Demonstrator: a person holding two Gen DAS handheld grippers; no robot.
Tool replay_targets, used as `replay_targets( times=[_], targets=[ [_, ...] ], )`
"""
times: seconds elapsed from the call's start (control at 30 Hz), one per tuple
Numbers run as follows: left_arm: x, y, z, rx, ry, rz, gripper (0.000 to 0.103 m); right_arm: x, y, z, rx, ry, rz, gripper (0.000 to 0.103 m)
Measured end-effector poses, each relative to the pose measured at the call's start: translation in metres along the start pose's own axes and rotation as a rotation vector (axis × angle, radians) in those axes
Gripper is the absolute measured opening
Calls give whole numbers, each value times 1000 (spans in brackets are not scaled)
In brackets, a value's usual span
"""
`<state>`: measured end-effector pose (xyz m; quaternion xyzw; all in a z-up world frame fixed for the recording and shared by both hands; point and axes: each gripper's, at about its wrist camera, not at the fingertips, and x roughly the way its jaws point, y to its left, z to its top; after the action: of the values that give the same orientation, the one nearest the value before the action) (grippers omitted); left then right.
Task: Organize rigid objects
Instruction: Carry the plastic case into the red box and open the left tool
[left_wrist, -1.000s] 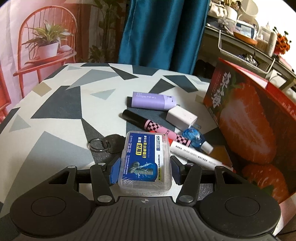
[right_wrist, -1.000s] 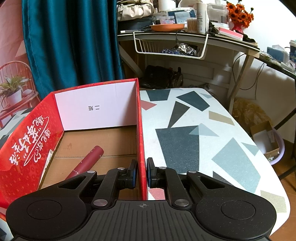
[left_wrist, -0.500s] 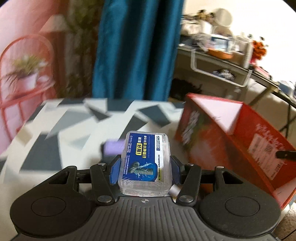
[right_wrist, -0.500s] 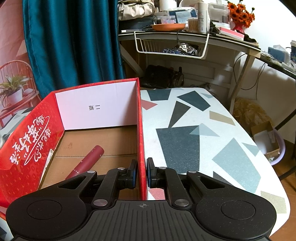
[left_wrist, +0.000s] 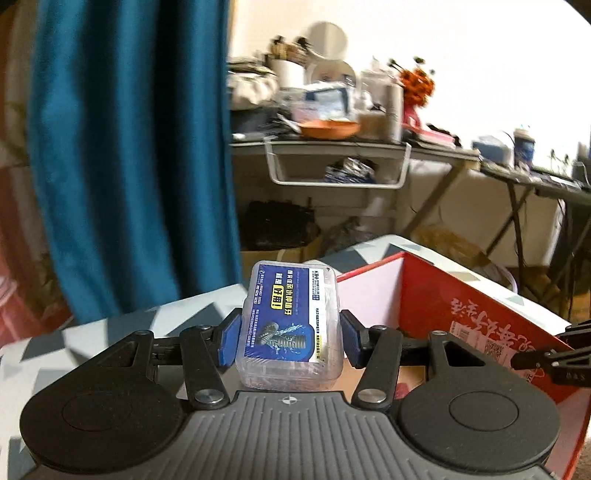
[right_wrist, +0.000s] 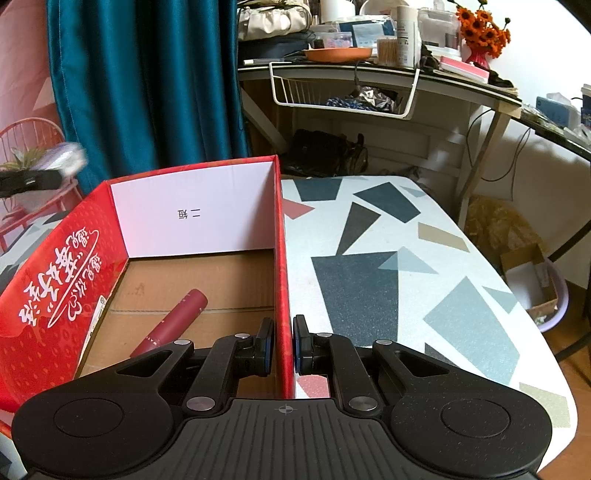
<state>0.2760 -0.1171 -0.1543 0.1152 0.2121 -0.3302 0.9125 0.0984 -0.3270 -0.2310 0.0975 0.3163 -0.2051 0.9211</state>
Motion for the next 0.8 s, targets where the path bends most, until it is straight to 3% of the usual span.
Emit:
replay_targets(
  times=[0.23,0.43,0.63,0.8],
  targets=[
    [55,-14,-2,-1,107,-52,57,-1,-1,0,0,2,4,10],
    [71,-23,-9,81,146,-28,58,-1,-4,0,6,3,11,10],
    [75,-16,-7,37,143,-62,58,-1,-5,-1,7,1,12,10],
    [58,-10,-6,19,103,-74,76,-1,-4,-1,8,0,17,12]
  ],
)
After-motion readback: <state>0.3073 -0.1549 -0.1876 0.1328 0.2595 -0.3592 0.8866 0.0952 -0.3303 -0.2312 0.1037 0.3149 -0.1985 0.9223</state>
